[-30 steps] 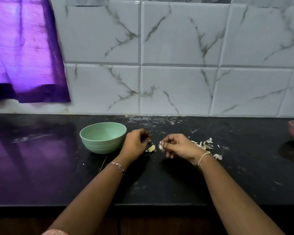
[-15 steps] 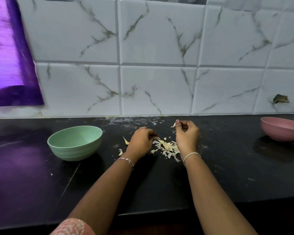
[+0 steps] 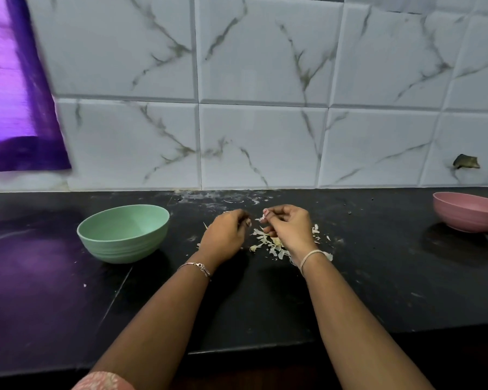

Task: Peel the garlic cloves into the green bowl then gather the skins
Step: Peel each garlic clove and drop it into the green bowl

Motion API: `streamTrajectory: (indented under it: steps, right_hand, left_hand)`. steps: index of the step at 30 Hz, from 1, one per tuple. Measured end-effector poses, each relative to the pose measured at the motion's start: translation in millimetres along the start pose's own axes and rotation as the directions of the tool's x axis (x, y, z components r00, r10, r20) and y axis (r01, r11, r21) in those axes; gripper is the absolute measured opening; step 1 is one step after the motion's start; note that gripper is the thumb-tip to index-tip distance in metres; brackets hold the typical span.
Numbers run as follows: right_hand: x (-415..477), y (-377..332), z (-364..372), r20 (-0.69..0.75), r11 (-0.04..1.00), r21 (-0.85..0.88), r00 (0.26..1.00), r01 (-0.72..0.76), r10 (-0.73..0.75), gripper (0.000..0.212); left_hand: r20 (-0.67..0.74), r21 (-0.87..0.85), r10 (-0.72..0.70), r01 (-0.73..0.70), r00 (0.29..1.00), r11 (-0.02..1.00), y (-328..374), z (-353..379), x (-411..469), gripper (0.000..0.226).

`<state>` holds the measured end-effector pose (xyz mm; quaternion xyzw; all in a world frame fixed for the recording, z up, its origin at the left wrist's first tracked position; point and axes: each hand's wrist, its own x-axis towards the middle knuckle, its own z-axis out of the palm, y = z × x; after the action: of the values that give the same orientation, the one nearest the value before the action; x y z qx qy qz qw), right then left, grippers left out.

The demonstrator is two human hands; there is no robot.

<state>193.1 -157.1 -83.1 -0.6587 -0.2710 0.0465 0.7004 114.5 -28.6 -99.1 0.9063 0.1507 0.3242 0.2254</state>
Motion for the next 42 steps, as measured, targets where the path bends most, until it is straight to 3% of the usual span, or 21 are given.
streamTrajectory:
  steps: [4, 10, 14, 19, 22, 26, 28, 32, 34, 35, 39, 40, 42]
  right_hand:
    - [-6.9, -0.9, 2.4, 0.235, 0.998, -0.011, 0.97, -0.057, 0.058, 0.003]
    - [-20.6, -4.7, 12.8, 0.486, 0.984, -0.171, 0.864, -0.049, 0.127, 0.011]
    - [-26.3, -9.3, 22.6, 0.538, 0.964, -0.266, 0.83, 0.004, 0.145, 0.012]
    - [-28.2, -18.9, 30.6, 0.598, 0.898, -0.43, 0.774, 0.089, 0.21, 0.01]
    - [-23.0, -40.8, 31.2, 0.572, 0.921, -0.379, 0.806, 0.093, 0.154, 0.011]
    - [-12.0, -76.9, 31.4, 0.531, 0.986, -0.15, 0.847, 0.066, 0.024, 0.008]
    - [-14.1, -69.8, 34.1, 0.528, 0.98, -0.186, 0.849, 0.072, 0.038, 0.01]
    - [-31.3, -21.0, 36.0, 0.597, 0.812, -0.567, 0.747, 0.136, 0.293, 0.02]
    - [-23.0, -30.4, 34.7, 0.608, 0.743, -0.628, 0.742, 0.231, 0.283, 0.017]
    - [-18.9, -42.7, 32.9, 0.599, 0.733, -0.629, 0.762, 0.259, 0.245, 0.016]
    - [-10.3, -76.3, 33.2, 0.562, 0.864, -0.443, 0.825, 0.238, 0.06, 0.014]
    - [-14.2, -69.7, 35.9, 0.587, 0.806, -0.508, 0.807, 0.303, 0.067, 0.015]
    - [-27.1, -42.8, 42.2, 0.64, 0.567, -0.688, 0.747, 0.453, 0.181, 0.017]
  left_hand:
    - [-0.074, -0.044, -0.009, 0.006, 0.997, 0.999, -10.6, -29.0, -13.1, 0.025]
    - [0.09, 0.125, 0.033, -0.044, 0.995, 0.991, -37.7, -72.9, -51.3, 0.021]
    - [0.041, 0.11, -0.021, 0.016, 0.999, 0.994, -45.5, -80.9, -67.6, 0.007]
    - [0.023, 0.038, -0.042, 0.041, 0.999, 0.998, -46.8, -75.6, -76.5, 0.016]
    - [0.02, 0.067, -0.017, 0.016, 1.0, 0.998, -48.9, -72.4, -75.2, 0.025]
    - [0.024, 0.067, -0.029, 0.027, 0.999, 0.997, -50.7, -69.0, -73.6, 0.021]
    - [0.028, 0.075, -0.032, 0.03, 0.999, 0.997, -52.4, -67.3, -72.9, 0.021]
    - [0.04, 0.094, -0.039, 0.035, 0.998, 0.995, -55.1, -65.2, -72.3, 0.024]
    - [0.036, 0.099, -0.039, 0.035, 0.999, 0.994, -54.2, -65.9, -72.0, 0.025]
    - [0.037, 0.104, -0.037, 0.033, 0.999, 0.994, -54.1, -65.5, -71.9, 0.026]
    - [0.011, 0.125, -0.003, 0.002, 1.0, 0.992, -54.1, -65.3, -70.9, 0.03]
    - [0.01, 0.127, -0.002, 0.001, 1.0, 0.992, -53.7, -65.5, -70.7, 0.033]
    - [0.026, 0.123, -0.013, 0.01, 1.0, 0.992, -52.8, -66.7, -71.5, 0.036]
